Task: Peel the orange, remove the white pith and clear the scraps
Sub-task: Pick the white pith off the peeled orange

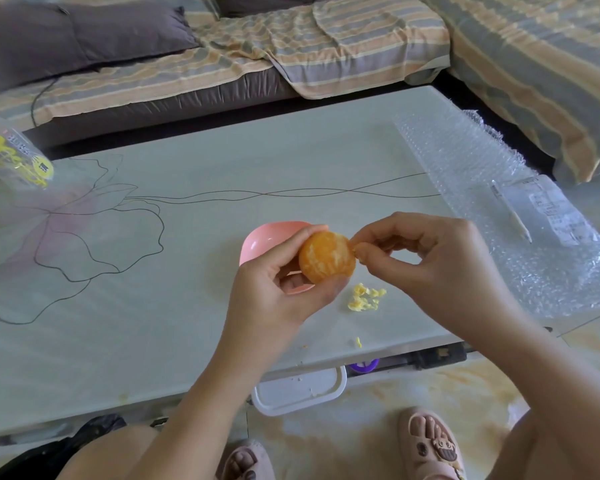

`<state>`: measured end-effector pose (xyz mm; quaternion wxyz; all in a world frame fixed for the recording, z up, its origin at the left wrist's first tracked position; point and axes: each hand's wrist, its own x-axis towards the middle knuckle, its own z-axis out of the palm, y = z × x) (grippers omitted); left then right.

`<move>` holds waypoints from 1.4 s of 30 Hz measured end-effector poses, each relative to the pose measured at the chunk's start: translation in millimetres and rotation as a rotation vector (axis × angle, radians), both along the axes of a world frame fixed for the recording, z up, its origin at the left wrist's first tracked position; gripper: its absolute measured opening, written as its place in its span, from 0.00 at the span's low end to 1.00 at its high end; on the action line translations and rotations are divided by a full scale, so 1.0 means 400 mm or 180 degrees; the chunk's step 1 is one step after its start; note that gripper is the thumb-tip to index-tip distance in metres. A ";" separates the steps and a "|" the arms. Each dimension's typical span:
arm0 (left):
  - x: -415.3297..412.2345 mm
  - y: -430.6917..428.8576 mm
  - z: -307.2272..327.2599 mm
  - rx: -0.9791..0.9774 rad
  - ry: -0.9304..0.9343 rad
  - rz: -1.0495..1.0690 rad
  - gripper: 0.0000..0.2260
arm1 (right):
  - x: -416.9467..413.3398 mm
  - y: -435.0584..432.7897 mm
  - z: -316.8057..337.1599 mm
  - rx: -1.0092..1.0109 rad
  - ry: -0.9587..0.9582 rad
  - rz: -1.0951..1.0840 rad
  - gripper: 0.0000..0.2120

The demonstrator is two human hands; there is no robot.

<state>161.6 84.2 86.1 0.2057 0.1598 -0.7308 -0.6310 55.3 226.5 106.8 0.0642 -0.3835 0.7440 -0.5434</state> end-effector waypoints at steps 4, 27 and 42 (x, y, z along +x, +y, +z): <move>0.001 -0.015 0.001 0.0258 -0.0001 -0.0093 0.23 | -0.008 0.011 0.006 0.0018 0.0303 0.0311 0.07; 0.026 -0.045 0.020 0.0975 -0.0652 -0.1476 0.22 | -0.028 0.045 0.019 0.0244 0.0893 0.1385 0.03; 0.027 -0.055 0.024 0.0851 -0.0732 -0.1553 0.23 | -0.018 0.046 0.021 0.0271 0.1312 0.1244 0.04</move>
